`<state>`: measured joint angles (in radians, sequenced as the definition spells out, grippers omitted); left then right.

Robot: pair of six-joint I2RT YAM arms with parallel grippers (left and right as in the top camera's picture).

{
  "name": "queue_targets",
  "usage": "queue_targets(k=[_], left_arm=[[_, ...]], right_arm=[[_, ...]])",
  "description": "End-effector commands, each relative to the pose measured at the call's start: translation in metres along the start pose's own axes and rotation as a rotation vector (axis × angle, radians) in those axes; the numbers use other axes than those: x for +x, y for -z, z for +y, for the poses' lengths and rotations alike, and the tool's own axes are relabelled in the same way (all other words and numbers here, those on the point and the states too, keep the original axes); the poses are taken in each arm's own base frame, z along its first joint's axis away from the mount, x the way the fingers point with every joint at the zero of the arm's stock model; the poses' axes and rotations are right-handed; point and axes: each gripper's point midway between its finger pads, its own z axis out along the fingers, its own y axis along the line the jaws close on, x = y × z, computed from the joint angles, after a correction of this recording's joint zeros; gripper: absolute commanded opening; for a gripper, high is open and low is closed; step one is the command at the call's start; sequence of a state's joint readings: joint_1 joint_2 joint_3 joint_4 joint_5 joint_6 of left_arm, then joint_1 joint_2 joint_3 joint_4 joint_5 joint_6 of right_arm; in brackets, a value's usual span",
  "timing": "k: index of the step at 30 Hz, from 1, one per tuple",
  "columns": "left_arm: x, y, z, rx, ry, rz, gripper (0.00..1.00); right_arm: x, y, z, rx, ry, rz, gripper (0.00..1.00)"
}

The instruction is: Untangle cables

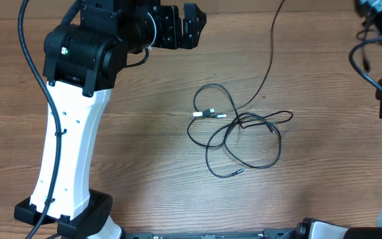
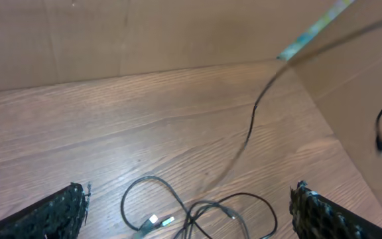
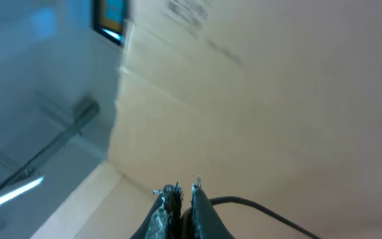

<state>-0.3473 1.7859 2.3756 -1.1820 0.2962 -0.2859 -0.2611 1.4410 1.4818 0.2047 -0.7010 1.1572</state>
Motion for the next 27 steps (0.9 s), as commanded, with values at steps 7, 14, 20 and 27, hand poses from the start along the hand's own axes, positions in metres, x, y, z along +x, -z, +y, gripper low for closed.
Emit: queue_targets(k=[7, 14, 20, 27], left_arm=[[0.002, 0.001, -0.006, 0.017, -0.035, 0.004, 1.00], [0.008, -0.004, -0.003, 0.011, -0.028, 0.025, 1.00], [0.010, -0.007, -0.002, 0.008, -0.026, 0.033, 1.00], [0.010, -0.007, -0.002, 0.008, -0.026, 0.034, 1.00]], right_arm=[[-0.058, 0.004, 0.019, -0.076, -0.018, -0.297, 0.04], [-0.077, 0.002, -0.047, 0.139, 0.145, -0.377, 0.04], [-0.065, 0.010, -0.158, 0.520, 0.252, -0.301, 0.04], [-0.050, 0.044, -0.261, 0.809, 0.252, -0.163, 0.24]])
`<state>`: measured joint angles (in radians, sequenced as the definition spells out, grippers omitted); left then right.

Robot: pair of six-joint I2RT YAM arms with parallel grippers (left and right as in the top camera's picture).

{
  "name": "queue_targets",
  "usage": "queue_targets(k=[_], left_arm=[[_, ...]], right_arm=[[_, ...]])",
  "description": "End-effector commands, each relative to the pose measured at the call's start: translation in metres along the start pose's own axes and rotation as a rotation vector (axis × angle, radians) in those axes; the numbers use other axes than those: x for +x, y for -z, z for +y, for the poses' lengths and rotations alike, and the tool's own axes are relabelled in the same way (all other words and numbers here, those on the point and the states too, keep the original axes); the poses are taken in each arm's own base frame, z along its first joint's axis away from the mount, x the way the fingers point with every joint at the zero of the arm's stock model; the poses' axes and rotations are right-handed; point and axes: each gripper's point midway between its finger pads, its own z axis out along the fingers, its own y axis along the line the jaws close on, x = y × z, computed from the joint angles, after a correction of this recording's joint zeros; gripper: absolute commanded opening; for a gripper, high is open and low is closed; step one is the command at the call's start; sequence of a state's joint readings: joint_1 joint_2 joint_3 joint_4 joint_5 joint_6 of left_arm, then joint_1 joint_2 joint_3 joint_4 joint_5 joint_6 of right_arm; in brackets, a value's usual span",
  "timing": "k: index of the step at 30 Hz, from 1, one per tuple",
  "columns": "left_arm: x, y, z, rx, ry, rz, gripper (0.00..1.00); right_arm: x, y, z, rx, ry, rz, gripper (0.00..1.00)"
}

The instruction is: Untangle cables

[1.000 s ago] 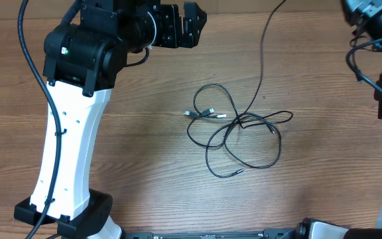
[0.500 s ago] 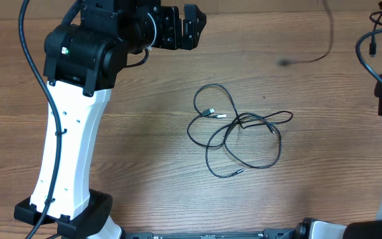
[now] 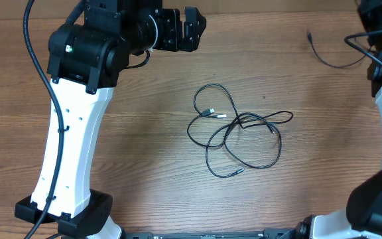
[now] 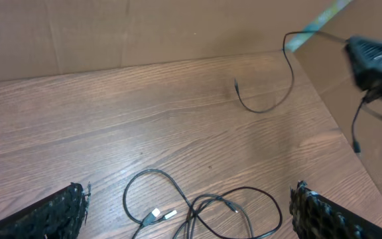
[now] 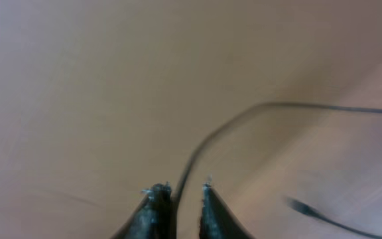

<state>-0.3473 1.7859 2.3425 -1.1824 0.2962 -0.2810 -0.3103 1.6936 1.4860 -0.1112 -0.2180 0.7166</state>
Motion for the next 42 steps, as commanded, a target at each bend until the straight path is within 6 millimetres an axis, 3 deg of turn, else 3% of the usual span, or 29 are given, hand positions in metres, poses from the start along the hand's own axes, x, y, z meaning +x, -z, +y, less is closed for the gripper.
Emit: queue_targets(k=[1, 2, 3, 5, 8, 9, 15, 20, 24, 33, 37, 40, 42], left_arm=[[0.002, 0.001, -0.007, 0.017, -0.031, 0.003, 1.00], [0.002, 0.001, -0.007, 0.017, -0.031, 0.003, 1.00], [0.002, 0.001, -0.007, 0.017, -0.031, 0.003, 1.00], [0.002, 0.001, -0.007, 0.017, -0.031, 0.003, 1.00], [0.002, 0.001, -0.007, 0.017, -0.031, 0.001, 1.00], [0.002, 0.001, -0.007, 0.017, -0.031, 0.001, 1.00], [0.002, 0.001, -0.007, 0.017, -0.031, 0.001, 1.00], [0.002, 0.001, -0.008, 0.019, -0.032, 0.002, 1.00], [0.002, 0.001, -0.008, 0.019, -0.032, 0.003, 1.00], [0.007, 0.001, -0.006, 0.013, -0.025, 0.023, 1.00], [0.008, 0.001, -0.006, 0.012, -0.024, 0.026, 1.00], [0.008, 0.001, -0.006, 0.012, -0.024, 0.026, 1.00], [0.008, 0.001, -0.006, 0.012, -0.024, 0.026, 1.00]], right_arm=[[-0.010, -0.004, -0.045, 0.125, 0.085, -0.005, 0.31], [-0.009, -0.005, -0.059, 0.156, 0.073, 0.009, 0.47], [-0.009, -0.004, -0.070, 0.183, 0.061, 0.020, 0.55], [-0.009, 0.000, -0.088, 0.228, 0.039, 0.038, 0.59], [-0.012, 0.008, -0.108, 0.271, 0.023, 0.063, 0.85], [-0.011, 0.010, -0.110, 0.263, 0.040, 0.083, 0.99], [0.016, 0.013, -0.107, 0.212, 0.116, 0.222, 1.00], [0.059, 0.011, -0.071, 0.036, 0.186, 0.383, 1.00], [0.082, 0.010, -0.052, -0.023, 0.185, 0.449, 1.00], [0.102, 0.024, -0.006, -0.282, 0.152, 0.563, 1.00], [0.102, 0.022, -0.014, -0.237, 0.150, 0.555, 1.00], [0.106, 0.017, -0.055, 0.019, 0.075, 0.539, 1.00], [0.119, 0.021, -0.070, 0.110, 0.056, 0.574, 1.00]])
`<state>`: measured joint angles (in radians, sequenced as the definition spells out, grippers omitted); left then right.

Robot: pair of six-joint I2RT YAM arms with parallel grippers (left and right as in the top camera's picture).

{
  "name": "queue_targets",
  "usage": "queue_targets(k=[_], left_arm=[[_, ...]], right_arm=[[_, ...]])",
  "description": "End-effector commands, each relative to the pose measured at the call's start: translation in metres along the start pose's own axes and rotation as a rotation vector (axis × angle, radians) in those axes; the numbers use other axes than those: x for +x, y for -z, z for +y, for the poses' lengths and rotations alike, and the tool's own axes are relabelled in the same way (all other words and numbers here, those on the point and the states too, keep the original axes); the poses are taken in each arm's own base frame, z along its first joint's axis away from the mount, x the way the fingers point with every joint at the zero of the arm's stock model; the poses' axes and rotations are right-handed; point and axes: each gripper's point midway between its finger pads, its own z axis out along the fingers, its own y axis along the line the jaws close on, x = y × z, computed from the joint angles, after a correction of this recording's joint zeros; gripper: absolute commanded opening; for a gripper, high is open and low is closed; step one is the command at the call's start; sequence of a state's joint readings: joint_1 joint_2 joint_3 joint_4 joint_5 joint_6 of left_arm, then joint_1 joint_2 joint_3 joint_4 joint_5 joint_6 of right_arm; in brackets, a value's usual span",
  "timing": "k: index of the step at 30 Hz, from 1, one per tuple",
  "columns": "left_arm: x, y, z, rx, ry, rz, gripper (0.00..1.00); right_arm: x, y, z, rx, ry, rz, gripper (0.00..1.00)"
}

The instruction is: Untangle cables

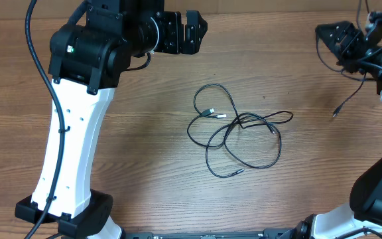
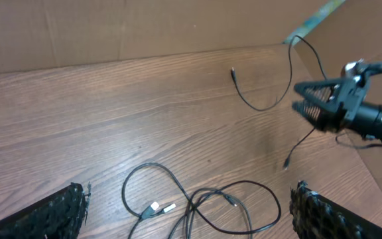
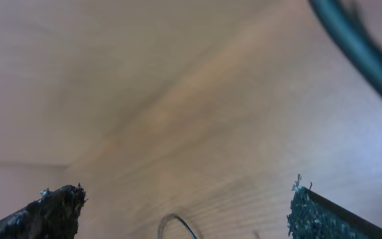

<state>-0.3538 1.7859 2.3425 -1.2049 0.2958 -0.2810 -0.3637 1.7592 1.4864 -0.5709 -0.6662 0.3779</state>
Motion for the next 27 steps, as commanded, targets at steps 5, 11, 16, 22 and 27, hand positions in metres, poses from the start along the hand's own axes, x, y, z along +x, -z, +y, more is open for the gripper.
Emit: queue_targets(k=[5, 11, 16, 22, 27], left_arm=[[0.001, 0.002, -0.005, 0.014, -0.028, 0.002, 1.00], [0.002, 0.002, -0.005, 0.013, -0.027, 0.003, 1.00], [0.002, 0.002, -0.005, 0.013, -0.027, 0.003, 1.00], [0.002, 0.002, -0.005, 0.013, -0.027, 0.003, 1.00], [0.003, 0.002, -0.004, 0.012, -0.027, 0.006, 1.00]], right_arm=[[0.050, -0.008, 0.014, -0.083, 0.095, 0.201, 1.00], [0.066, 0.026, 0.097, -0.622, 0.175, 0.295, 1.00], [0.046, 0.026, 0.103, -0.619, 0.106, 0.269, 1.00], [0.000, 0.026, 0.074, -0.369, 0.063, 0.070, 1.00], [-0.050, 0.054, -0.017, 0.218, -0.046, -0.196, 1.00]])
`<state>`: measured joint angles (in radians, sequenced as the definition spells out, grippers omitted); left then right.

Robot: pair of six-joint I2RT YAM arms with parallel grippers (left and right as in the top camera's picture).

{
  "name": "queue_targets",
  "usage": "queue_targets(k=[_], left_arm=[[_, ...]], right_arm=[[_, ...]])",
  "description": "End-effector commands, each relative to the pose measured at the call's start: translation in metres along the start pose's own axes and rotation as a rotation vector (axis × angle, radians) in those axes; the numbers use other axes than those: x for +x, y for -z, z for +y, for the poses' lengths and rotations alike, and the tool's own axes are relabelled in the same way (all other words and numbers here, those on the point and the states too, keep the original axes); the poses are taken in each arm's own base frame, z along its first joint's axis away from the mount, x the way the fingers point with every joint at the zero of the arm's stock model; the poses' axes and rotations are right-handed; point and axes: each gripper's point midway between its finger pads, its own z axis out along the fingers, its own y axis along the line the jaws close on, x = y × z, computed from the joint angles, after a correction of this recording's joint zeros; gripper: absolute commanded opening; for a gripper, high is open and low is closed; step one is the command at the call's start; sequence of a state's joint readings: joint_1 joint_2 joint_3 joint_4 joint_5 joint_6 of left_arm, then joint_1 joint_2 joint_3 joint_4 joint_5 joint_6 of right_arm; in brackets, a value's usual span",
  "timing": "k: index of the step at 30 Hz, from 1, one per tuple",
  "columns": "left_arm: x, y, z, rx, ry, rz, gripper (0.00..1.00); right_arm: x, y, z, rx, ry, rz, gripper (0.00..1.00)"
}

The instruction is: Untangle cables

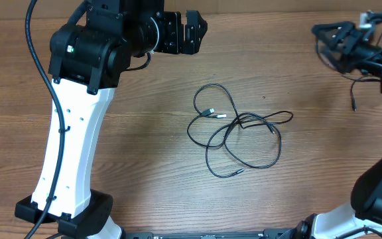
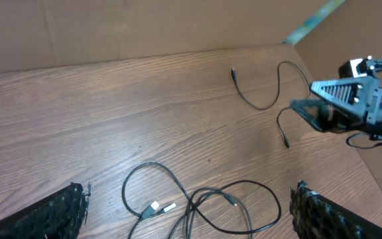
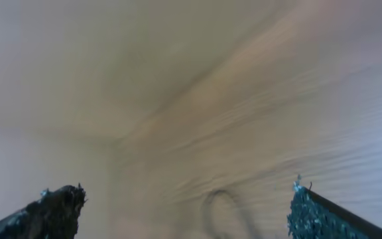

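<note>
A tangle of black cables (image 1: 239,133) with two white plugs (image 1: 209,113) lies mid-table; it also shows in the left wrist view as the tangle (image 2: 204,202). A separate thin black cable (image 2: 260,105) curves along the far right of the table. One of its ends (image 1: 353,106) lies below my right gripper (image 1: 325,43). That gripper is open, and whether the cable touches it is unclear. The right wrist view shows only a blurred cable loop (image 3: 224,202) between the spread right gripper (image 3: 188,186). My left gripper (image 1: 184,28) hangs open high over the far edge, with its fingers (image 2: 52,212) wide apart.
Cardboard walls (image 2: 111,30) stand along the far and right sides of the wooden table (image 1: 144,166). The right arm's own black wires (image 1: 367,50) hang near its wrist. The left arm's white column (image 1: 65,153) rises at the near left.
The separate cable's loose end has shifted right, toward the table's right edge. My right gripper is still open and sits slightly farther back. The left arm and the tangle have not moved.
At first my right gripper was shut on a black cable that stretched from the tangle to the far right. Then that cable hung clear of the tangle at the far right. Later the right gripper stood open with the cable beside it, as it does now.
</note>
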<state>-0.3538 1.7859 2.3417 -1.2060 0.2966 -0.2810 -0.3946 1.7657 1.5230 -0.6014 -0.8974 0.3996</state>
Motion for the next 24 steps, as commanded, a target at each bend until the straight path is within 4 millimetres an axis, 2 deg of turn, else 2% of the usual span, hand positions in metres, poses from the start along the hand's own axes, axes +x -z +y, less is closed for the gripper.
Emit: queue_targets(k=[1, 4, 6, 13, 19, 24], left_arm=[[0.002, 0.002, -0.004, 0.012, -0.027, 0.004, 1.00], [0.002, 0.002, -0.005, 0.013, -0.027, 0.002, 1.00], [0.001, 0.002, -0.005, 0.013, -0.028, 0.000, 1.00], [0.002, 0.002, -0.004, 0.012, -0.027, 0.002, 1.00], [0.004, 0.002, -0.004, 0.009, -0.024, 0.013, 1.00], [0.007, 0.002, -0.003, 0.006, -0.020, 0.026, 1.00]], right_arm=[[-0.056, 0.065, -0.053, 0.524, -0.017, -0.325, 1.00], [-0.064, 0.109, -0.100, 0.878, -0.045, -0.452, 1.00], [-0.066, 0.120, -0.114, 0.977, -0.045, -0.478, 1.00], [-0.061, 0.098, -0.147, 1.003, -0.072, -0.408, 1.00], [-0.063, 0.086, -0.191, 1.070, -0.081, -0.403, 1.00], [-0.058, 0.065, -0.225, 1.116, 0.054, -0.265, 1.00]])
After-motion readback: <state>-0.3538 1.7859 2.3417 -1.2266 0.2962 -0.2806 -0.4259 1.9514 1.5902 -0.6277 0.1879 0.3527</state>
